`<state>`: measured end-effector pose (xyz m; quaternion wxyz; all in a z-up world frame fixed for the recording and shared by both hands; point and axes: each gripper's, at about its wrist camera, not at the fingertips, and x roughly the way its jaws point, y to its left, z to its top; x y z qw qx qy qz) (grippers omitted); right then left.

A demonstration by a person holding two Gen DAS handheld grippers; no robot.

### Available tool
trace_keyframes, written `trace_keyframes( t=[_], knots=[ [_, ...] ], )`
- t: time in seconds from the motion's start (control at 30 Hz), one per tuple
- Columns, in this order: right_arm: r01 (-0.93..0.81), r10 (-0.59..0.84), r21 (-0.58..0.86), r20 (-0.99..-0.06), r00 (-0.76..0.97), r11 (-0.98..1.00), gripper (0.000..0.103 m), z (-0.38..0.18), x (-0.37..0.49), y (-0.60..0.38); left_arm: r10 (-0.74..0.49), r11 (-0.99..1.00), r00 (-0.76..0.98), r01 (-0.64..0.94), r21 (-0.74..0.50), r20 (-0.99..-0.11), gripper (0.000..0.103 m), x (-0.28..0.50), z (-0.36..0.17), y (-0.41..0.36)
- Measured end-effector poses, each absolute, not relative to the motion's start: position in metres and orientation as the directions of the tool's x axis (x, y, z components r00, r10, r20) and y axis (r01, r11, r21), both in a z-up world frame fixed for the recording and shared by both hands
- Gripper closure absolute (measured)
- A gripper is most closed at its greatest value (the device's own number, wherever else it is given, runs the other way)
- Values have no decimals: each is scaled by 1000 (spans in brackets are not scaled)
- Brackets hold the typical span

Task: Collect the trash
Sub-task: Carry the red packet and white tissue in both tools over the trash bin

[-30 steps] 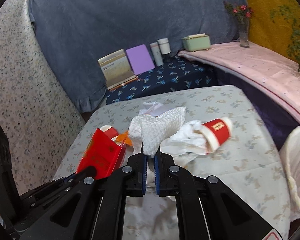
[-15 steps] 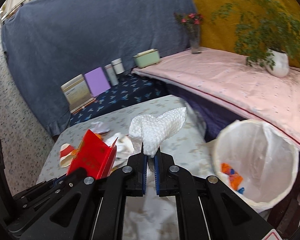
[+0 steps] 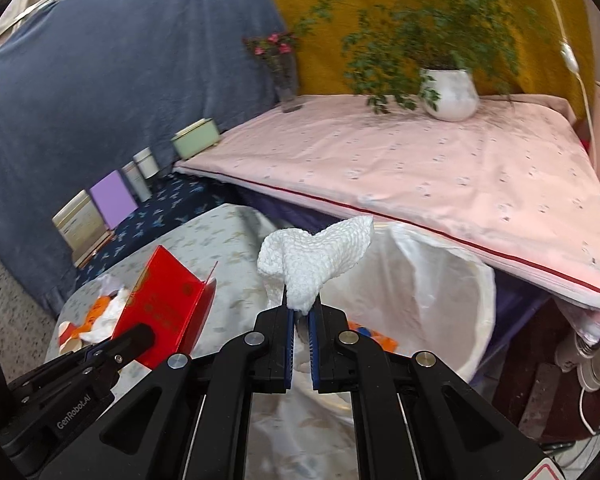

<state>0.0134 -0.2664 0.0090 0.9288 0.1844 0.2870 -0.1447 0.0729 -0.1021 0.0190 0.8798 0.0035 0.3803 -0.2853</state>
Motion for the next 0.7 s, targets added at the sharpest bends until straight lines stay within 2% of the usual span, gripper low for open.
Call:
trace_keyframes(
  t=[0.33, 0.7],
  knots=[
    [465, -227, 266, -608, 760, 844, 97, -7, -2, -310, -539, 785, 479, 584, -207, -693, 99, 75, 3, -161],
    [496, -237, 267, -634, 736, 826, 97, -24, 3, -333, -551, 762, 434, 610, -217, -712, 96, 88, -16, -189]
  ],
)
